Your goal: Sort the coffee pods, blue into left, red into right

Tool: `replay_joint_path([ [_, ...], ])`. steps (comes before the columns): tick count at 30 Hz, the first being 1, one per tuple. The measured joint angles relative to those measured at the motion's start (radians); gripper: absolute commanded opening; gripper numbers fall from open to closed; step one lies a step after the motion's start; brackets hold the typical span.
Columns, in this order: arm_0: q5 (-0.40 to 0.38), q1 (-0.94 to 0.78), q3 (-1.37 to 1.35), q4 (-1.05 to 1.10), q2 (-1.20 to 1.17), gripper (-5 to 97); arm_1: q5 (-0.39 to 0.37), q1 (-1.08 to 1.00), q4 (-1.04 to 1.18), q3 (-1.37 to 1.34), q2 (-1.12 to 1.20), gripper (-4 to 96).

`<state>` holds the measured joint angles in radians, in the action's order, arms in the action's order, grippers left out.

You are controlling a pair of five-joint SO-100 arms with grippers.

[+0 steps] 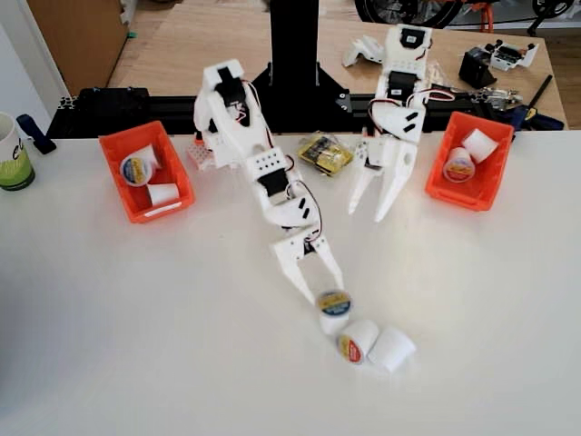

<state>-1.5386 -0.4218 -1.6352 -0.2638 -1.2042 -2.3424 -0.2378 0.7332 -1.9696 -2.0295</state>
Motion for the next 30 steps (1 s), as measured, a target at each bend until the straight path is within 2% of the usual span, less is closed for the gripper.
replay_joint_path([
  [7, -0.034, 0.000, 0.046, -0.172, -0.067, 19, 0.000, 0.000, 0.000, 0.000, 0.040, 24.4],
  [11, -0.089, 0.002, 0.046, -0.236, -0.078, 29, -0.009, 0.008, -0.005, 0.000, 0.061, 25.1],
  [17, -0.288, 0.043, 0.074, -0.265, -0.100, 33, -0.017, 0.005, -0.049, 0.000, 0.109, 25.2],
  [23, -0.453, 0.049, 0.285, -0.506, -0.100, 32, -0.017, 0.005, -0.077, 0.000, 0.133, 25.4],
  [26, -0.517, 0.048, 0.360, -0.529, -0.086, 32, -0.017, 0.005, -0.083, 0.000, 0.135, 25.4],
  [30, -0.650, 0.048, 0.368, -0.537, -0.083, 28, -0.008, 0.005, -0.083, 0.000, 0.138, 25.4],
])
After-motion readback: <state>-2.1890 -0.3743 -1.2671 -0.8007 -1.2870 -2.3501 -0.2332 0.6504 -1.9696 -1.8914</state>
